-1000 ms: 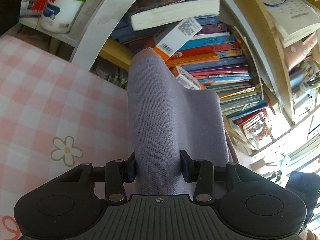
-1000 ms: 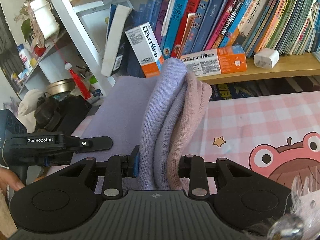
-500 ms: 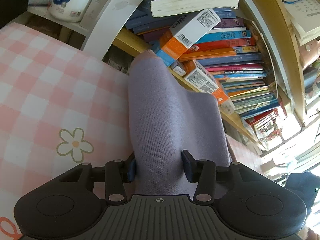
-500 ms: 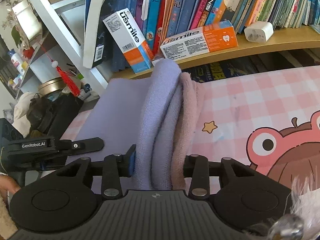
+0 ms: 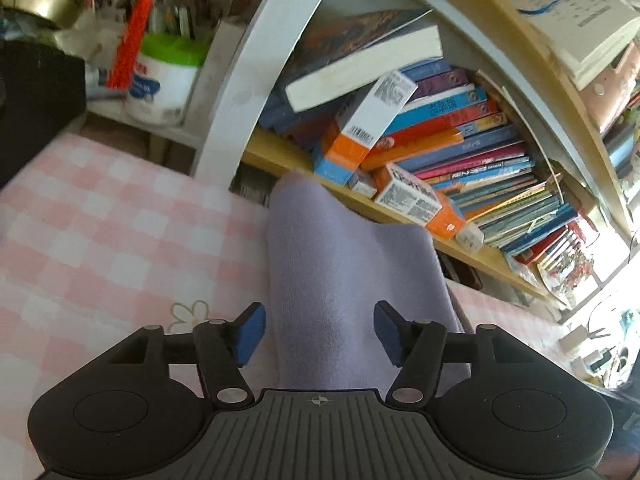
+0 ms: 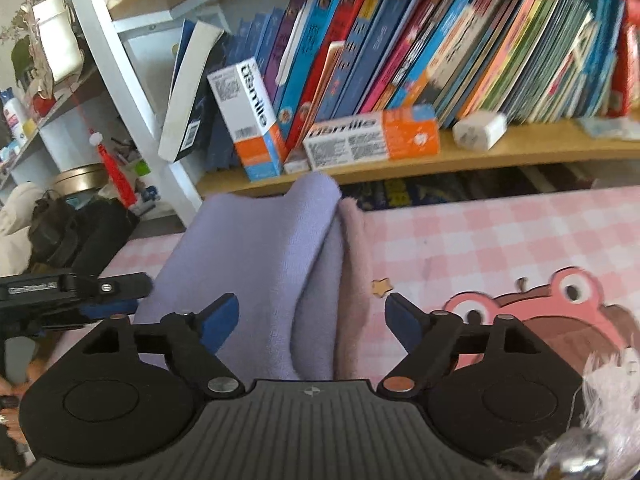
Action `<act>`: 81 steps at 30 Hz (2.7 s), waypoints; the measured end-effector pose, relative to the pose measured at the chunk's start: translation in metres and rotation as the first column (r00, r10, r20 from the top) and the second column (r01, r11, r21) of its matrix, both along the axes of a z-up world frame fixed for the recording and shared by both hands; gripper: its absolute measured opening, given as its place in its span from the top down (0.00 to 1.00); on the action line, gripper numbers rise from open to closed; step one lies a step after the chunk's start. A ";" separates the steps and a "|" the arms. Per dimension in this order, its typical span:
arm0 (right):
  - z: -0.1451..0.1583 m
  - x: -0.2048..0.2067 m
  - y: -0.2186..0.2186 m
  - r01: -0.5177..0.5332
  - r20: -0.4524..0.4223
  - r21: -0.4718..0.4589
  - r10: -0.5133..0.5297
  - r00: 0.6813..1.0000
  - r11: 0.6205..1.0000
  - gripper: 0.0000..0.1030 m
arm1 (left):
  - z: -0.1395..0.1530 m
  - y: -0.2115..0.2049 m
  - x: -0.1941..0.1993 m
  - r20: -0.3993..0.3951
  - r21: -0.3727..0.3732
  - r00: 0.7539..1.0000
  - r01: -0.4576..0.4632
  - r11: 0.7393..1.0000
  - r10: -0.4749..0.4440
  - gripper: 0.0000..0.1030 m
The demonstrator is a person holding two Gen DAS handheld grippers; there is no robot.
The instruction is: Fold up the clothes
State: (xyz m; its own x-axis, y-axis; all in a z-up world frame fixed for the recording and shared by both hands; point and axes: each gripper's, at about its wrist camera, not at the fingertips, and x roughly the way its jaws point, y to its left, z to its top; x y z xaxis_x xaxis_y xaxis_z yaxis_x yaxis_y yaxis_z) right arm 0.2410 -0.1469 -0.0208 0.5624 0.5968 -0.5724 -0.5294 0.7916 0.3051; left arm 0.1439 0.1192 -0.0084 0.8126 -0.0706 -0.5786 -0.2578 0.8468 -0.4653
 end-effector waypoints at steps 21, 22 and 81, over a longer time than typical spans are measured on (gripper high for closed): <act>0.025 -0.090 -0.033 0.108 0.103 -0.126 -0.096 0.990 0.986 0.13 | 0.020 -0.064 -0.078 0.011 0.170 1.000 0.010 0.985 -0.012 0.24; 0.024 -0.094 -0.034 0.115 0.100 -0.129 -0.102 0.990 0.985 0.13 | 0.019 -0.067 -0.081 0.006 0.180 1.000 0.008 0.984 -0.009 0.24; 0.001 -0.168 -0.053 0.214 0.082 -0.257 -0.199 0.977 0.943 0.05 | 0.010 -0.127 -0.131 -0.146 0.359 0.989 0.072 0.931 -0.020 0.05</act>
